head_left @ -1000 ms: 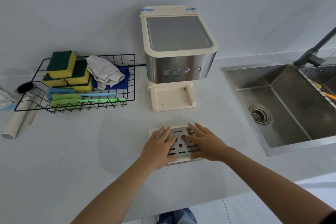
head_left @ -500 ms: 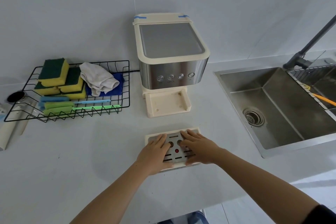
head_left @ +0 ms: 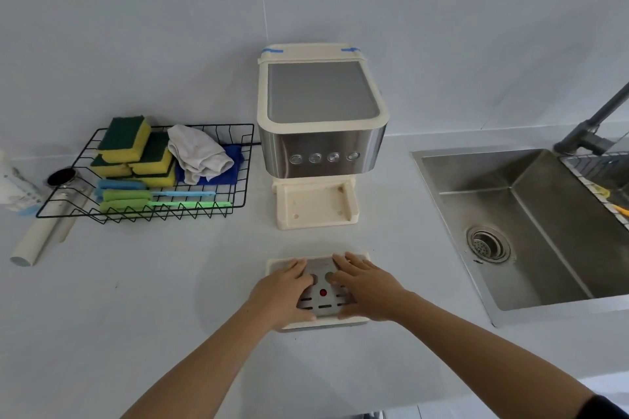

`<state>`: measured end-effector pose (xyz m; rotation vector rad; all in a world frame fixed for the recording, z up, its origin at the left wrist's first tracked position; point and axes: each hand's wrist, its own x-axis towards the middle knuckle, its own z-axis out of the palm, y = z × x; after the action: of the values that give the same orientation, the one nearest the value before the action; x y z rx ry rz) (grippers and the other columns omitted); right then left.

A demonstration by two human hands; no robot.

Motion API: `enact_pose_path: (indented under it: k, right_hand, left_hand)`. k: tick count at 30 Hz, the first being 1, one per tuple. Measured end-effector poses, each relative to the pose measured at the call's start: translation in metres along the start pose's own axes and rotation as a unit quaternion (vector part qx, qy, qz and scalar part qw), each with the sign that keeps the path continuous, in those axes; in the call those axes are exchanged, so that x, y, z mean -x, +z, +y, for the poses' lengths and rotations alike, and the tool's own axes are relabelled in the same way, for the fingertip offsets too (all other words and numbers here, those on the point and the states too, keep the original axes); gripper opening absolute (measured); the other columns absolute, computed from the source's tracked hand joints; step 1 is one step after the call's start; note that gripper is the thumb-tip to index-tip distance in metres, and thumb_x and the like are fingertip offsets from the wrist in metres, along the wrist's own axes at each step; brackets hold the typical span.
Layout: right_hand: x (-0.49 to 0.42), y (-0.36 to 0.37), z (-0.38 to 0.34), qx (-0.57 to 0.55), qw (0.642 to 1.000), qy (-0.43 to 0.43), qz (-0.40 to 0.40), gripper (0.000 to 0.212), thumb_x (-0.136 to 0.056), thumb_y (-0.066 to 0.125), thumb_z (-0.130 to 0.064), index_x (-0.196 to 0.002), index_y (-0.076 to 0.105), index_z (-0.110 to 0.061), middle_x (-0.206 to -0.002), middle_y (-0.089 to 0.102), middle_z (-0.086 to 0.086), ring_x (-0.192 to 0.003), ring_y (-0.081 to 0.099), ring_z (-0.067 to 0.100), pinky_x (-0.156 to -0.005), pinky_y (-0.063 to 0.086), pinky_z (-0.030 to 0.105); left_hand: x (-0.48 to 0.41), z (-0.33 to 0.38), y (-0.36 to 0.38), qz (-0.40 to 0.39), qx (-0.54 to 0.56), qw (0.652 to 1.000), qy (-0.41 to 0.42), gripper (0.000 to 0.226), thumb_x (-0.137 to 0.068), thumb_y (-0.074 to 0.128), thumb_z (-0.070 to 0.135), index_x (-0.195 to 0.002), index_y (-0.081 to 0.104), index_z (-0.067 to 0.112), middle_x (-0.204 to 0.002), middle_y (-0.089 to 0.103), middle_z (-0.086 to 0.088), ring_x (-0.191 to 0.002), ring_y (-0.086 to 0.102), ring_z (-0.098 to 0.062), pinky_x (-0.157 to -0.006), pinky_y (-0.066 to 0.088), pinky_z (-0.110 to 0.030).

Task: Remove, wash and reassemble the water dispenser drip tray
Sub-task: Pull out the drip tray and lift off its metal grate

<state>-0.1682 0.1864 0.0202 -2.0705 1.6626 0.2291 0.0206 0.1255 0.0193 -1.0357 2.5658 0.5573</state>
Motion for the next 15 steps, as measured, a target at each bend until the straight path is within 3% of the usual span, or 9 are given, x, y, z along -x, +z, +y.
enact_pose_path:
  k: [15]
  right_hand:
    - [0.027,-0.039,0.101,0.022,0.997,0.004,0.074,0.054,-0.082,0.055,-0.051,-0.128,0.04,-0.027,-0.158,0.007,-0.001,-0.146,0.0,0.024,-0.118,0.011,0.036]
  left_hand:
    - [-0.069,0.064,-0.04,0.092,-0.078,0.992,0.046,0.059,-0.084,0.046,0.056,-0.134,0.034,0.025,-0.158,0.009,-0.003,-0.145,0.007,-0.022,-0.109,0.029,-0.041]
